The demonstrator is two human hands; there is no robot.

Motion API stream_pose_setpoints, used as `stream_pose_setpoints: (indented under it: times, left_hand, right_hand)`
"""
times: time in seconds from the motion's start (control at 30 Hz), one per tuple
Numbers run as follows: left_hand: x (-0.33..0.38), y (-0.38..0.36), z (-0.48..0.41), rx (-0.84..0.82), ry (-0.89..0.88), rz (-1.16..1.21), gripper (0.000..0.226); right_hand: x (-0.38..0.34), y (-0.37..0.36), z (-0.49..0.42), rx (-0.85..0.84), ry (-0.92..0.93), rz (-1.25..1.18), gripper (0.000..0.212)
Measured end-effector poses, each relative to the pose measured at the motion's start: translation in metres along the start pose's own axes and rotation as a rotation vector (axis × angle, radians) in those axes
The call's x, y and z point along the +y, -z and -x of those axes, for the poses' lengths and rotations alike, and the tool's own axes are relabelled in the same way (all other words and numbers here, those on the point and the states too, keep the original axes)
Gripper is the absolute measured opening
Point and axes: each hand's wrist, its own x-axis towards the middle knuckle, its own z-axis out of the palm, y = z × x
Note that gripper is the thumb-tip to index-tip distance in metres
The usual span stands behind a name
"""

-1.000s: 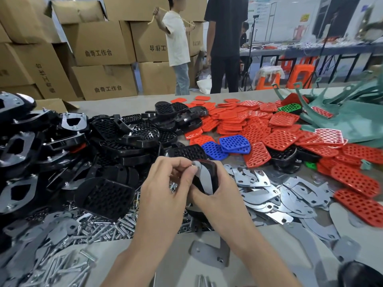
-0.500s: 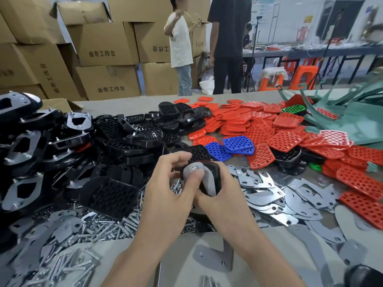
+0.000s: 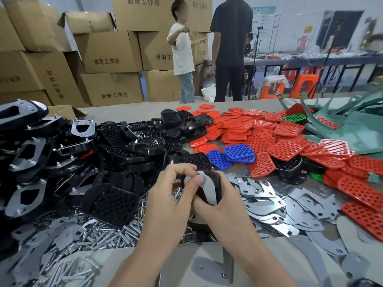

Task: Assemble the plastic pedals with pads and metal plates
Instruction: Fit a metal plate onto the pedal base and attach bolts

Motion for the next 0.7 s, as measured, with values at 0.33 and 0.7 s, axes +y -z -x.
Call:
stream_pose_setpoints:
  times: [0.33,0.7]
  left_hand:
    - [0.005,0.011,0.004,0.011,-0.141,-0.112,0.014]
    - [-0.007,0.033,0.003,-0.548,-0.017,-0.859,0.026]
  right_hand:
    - [0.002,0.005,-0.002,0.11,-0.01,0.051,0.02]
    - [0.008,0.019,-0.015,0.41,-0.1,-0.174,0.033]
